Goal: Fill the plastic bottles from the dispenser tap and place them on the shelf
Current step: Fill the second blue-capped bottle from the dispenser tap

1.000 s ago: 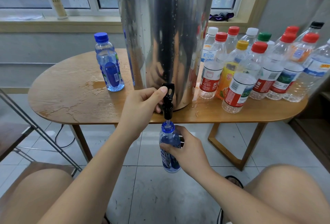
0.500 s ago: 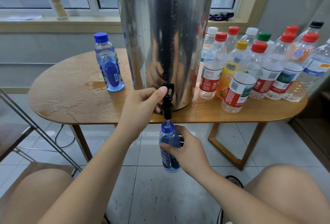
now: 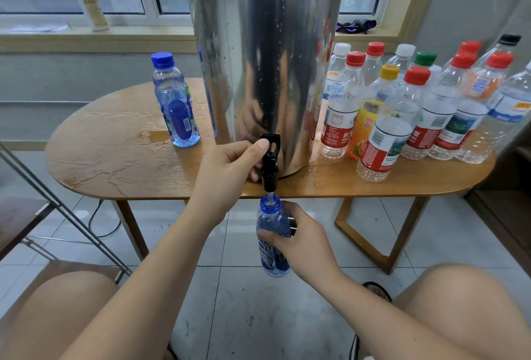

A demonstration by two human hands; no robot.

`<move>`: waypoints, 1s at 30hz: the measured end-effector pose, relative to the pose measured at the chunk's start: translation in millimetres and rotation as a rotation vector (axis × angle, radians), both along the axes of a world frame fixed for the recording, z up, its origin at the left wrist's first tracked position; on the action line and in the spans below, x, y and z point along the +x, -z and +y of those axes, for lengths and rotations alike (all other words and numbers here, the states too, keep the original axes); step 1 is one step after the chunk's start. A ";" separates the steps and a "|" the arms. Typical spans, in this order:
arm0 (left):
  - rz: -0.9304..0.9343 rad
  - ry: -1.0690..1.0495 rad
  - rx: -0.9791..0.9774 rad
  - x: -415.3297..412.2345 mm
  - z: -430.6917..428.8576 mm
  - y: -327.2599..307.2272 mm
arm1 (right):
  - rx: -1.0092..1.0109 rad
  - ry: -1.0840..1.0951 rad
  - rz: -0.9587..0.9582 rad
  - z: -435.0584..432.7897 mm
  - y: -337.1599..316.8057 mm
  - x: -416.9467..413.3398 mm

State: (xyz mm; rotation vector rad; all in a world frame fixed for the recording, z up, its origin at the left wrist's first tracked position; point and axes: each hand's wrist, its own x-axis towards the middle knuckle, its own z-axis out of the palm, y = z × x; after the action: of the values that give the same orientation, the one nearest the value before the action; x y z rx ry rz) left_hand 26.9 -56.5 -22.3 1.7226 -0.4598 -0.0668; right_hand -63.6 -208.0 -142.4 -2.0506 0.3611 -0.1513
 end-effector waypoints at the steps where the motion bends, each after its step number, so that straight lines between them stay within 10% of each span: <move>1: 0.000 0.001 0.000 0.0 0.1 0.0 | 0.002 0.000 0.002 0.1 -0.3 0.0; 30: -0.010 -0.026 -0.011 -4.0 -2.2 -0.5 | 0.039 0.005 -0.038 -1.5 1.7 0.1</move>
State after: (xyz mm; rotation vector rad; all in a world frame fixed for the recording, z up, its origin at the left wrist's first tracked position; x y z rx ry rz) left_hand 22.9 -58.7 -21.8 1.7182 -0.4446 -0.0369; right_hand -63.6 -209.5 -144.1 -2.0062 0.3435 -0.1845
